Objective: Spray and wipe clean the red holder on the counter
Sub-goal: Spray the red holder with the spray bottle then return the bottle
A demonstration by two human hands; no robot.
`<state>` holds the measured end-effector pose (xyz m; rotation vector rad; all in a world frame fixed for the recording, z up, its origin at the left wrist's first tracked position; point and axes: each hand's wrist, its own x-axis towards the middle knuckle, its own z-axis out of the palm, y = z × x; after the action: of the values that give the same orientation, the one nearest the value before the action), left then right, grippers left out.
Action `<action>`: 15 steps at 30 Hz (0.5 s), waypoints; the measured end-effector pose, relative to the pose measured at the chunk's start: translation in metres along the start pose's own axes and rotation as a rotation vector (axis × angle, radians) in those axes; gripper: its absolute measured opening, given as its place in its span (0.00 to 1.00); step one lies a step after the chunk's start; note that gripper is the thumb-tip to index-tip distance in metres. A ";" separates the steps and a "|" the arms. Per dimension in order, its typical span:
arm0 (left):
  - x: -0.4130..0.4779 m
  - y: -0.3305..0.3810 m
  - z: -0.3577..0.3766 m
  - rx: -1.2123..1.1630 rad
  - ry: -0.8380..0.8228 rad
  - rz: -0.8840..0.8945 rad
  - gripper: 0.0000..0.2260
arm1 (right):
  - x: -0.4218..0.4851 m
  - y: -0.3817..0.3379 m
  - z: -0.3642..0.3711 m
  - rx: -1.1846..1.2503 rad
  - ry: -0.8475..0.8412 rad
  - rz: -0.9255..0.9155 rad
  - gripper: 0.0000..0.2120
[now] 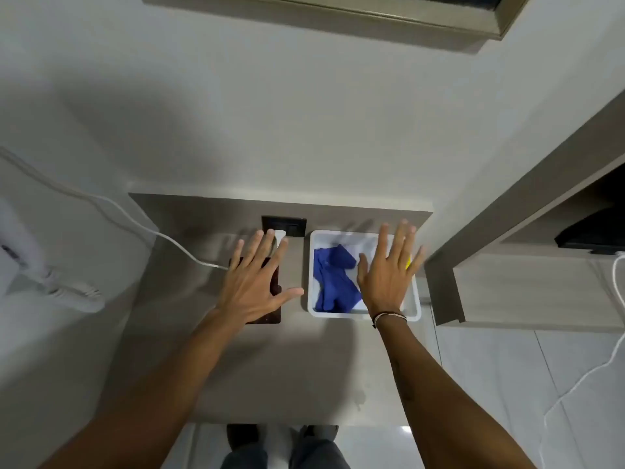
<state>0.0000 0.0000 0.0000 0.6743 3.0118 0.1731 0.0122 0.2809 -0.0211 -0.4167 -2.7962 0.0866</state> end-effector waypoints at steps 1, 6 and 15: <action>-0.001 0.000 0.002 0.018 -0.031 0.001 0.51 | 0.002 0.002 -0.003 0.043 0.026 0.108 0.38; 0.001 0.000 0.008 0.085 -0.060 -0.012 0.52 | -0.004 0.018 -0.003 0.588 -0.034 0.525 0.33; -0.008 -0.009 0.000 0.082 -0.152 -0.041 0.61 | -0.017 0.027 -0.001 0.880 -0.025 0.641 0.22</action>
<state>0.0037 -0.0119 -0.0014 0.6024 2.8967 -0.0029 0.0349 0.3017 -0.0283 -1.0116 -2.2127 1.3722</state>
